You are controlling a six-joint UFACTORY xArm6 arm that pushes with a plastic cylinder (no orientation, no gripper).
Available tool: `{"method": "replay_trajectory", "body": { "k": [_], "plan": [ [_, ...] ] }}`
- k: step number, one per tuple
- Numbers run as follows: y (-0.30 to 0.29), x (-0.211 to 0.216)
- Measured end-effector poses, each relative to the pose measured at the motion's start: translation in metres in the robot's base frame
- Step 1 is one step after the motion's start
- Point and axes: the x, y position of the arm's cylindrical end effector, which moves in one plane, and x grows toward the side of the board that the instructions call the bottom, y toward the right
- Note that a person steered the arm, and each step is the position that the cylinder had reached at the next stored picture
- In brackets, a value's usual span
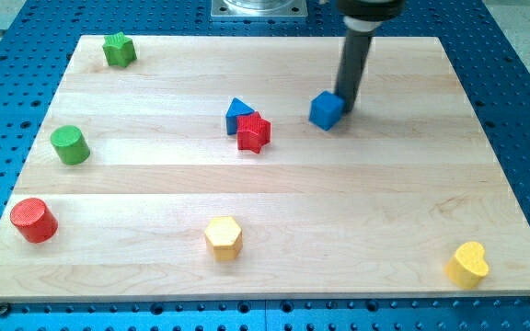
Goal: Place the hexagon at the left of the red star
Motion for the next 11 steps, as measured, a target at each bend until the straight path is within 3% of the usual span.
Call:
{"method": "replay_trajectory", "body": {
  "k": [1, 2, 3, 4, 5, 6, 7, 9, 10, 11],
  "plan": [
    [0.001, 0.014],
    [-0.039, 0.017],
    [-0.027, 0.028],
    [0.004, 0.105],
    [-0.059, 0.216],
    [-0.109, 0.242],
    [-0.151, 0.238],
    [-0.134, 0.125],
    [-0.136, 0.189],
    [-0.177, 0.160]
  ]
}}
